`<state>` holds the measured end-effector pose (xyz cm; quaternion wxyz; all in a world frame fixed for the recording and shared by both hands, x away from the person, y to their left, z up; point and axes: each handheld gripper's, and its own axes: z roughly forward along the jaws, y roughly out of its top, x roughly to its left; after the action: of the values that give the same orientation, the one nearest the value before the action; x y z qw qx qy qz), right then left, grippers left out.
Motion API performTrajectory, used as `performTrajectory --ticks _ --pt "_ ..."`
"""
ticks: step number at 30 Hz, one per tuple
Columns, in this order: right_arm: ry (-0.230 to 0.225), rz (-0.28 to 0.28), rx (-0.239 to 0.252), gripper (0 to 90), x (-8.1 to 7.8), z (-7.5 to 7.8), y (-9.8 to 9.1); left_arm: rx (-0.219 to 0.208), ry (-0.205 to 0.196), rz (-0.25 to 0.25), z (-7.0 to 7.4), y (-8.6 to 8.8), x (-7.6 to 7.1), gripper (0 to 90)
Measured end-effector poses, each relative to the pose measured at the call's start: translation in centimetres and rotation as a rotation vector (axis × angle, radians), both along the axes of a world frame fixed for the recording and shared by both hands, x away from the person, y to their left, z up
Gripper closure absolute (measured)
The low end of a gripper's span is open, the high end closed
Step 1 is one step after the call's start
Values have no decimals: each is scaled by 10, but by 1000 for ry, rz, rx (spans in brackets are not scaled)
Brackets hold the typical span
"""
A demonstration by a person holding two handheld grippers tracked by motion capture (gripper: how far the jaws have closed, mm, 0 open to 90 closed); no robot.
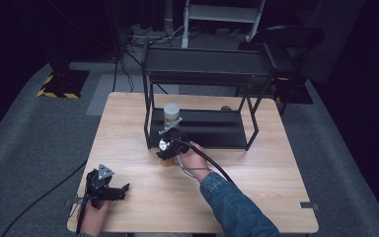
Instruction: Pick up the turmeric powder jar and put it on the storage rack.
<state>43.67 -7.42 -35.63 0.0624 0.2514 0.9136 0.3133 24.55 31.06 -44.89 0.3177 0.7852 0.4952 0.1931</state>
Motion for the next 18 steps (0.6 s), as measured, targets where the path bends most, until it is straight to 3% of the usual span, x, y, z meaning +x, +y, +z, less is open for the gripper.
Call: performTrajectory --ticks 9,18 --pt "-33 -10 17 310 -5 30 -14 0 0 0 0 0 0 2" --pt "-63 -74 35 310 -2 63 -36 0 1 3 0 -1 0 2"
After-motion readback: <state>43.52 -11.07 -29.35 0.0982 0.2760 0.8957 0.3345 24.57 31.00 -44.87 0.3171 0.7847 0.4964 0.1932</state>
